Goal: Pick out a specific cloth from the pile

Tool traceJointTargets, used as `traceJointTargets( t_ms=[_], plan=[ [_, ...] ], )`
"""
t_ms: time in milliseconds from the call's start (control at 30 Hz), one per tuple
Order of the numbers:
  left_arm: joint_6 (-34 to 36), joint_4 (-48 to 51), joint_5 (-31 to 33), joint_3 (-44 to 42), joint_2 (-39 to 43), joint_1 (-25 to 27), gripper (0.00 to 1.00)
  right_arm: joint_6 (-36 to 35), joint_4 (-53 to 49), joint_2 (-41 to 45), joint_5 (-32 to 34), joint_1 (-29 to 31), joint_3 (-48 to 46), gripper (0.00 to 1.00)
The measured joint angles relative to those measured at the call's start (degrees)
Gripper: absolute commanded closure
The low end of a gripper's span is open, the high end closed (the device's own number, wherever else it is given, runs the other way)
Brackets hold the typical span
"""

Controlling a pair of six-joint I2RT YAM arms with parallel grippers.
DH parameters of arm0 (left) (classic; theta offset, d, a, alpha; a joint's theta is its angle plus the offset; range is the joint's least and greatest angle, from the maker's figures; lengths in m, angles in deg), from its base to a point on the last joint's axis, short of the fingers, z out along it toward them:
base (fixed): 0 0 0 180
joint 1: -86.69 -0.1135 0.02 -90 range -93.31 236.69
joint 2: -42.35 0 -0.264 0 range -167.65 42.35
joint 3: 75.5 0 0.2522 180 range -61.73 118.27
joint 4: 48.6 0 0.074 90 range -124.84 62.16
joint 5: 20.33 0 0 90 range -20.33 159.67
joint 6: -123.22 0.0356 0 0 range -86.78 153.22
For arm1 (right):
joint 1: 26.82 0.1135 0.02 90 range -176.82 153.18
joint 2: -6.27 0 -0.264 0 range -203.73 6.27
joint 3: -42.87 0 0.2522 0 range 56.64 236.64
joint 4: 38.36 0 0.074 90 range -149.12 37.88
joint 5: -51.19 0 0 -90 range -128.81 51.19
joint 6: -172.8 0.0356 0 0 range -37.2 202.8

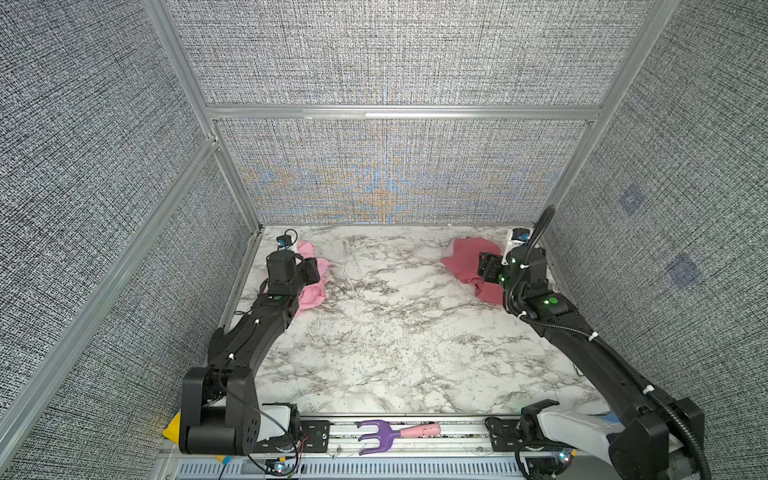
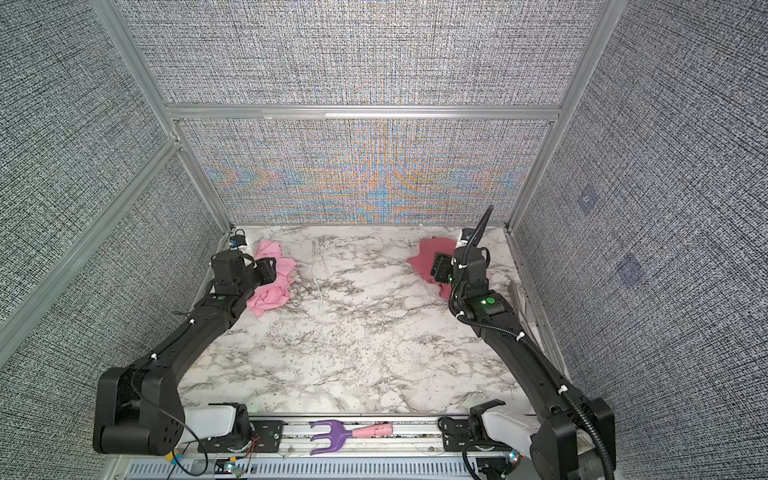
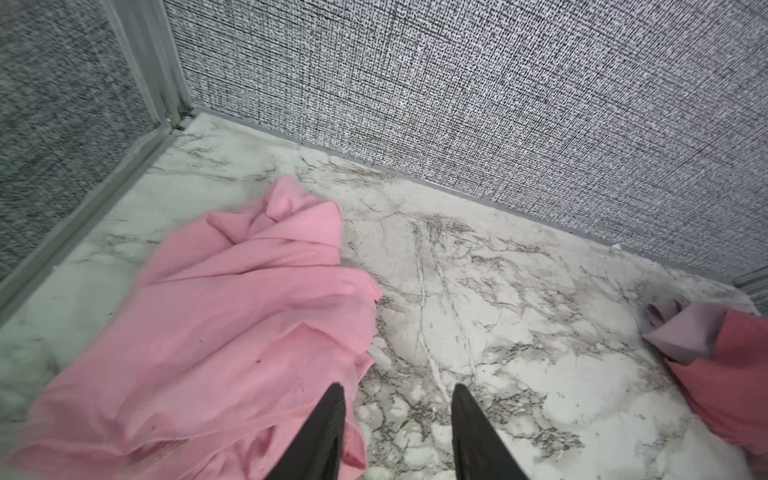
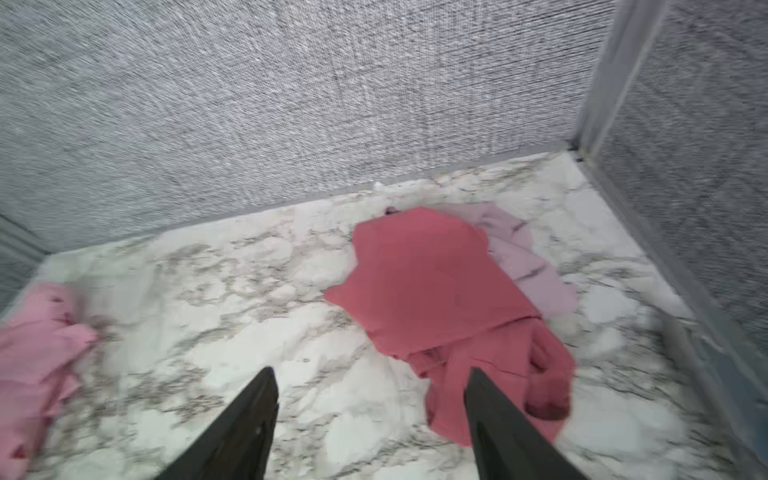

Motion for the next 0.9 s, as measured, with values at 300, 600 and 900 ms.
traceJointTargets(
  t_ms=[300,600,900],
  plan=[
    [5.03,-9.44,7.91,-10.45,6.14,0.11,0.44,-7.85,16.81,-0.55,16.55,-1.36,-18.38,0.21],
    [8.85,-20.59,20.87,-20.87,8.44,0.11,0.44,-18.99,41.75,-7.56,22.29,-2.19,-30.86,0.20],
    [14.23,-40.28,23.89,-30.62,4.09,0.09,0.43,-23.80,63.41,-18.08,22.40,-3.43,-35.34,0.16]
  ],
)
